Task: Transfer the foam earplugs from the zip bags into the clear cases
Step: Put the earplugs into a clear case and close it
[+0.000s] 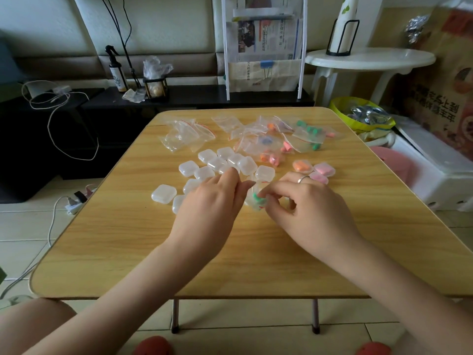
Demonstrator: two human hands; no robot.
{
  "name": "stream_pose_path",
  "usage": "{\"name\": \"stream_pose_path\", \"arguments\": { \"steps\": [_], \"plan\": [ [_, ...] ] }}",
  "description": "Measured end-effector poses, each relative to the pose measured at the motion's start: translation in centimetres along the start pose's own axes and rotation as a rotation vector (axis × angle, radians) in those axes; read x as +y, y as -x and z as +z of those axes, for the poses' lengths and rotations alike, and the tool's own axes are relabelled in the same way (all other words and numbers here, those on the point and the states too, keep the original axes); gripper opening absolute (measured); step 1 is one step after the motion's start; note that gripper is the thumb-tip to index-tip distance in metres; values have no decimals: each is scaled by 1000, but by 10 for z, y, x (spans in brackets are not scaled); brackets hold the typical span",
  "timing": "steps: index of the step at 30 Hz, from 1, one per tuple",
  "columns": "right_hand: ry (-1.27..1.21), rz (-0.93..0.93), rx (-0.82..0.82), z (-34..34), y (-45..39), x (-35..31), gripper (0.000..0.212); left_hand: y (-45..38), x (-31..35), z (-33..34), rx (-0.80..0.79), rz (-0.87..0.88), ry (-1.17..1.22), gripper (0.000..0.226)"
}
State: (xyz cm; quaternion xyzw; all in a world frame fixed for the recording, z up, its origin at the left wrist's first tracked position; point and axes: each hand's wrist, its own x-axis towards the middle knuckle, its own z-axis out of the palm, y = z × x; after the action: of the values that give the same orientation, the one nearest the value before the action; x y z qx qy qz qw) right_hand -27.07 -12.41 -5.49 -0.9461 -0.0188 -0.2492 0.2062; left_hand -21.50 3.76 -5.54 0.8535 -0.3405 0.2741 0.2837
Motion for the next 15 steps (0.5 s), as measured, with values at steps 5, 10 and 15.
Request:
{"name": "stream_pose_path", "arguments": {
  "steps": [5,10,15],
  "plan": [
    [-229,45,-101,3,0,1,26,7,13,8,-17,95,68,31],
    [-445,65,-183,5,1,-2,23,9,24,9,-76,155,172,29],
    [-492,47,-200,0,-4,3,33,11,20,5,-106,17,224,27]
  ]
}}
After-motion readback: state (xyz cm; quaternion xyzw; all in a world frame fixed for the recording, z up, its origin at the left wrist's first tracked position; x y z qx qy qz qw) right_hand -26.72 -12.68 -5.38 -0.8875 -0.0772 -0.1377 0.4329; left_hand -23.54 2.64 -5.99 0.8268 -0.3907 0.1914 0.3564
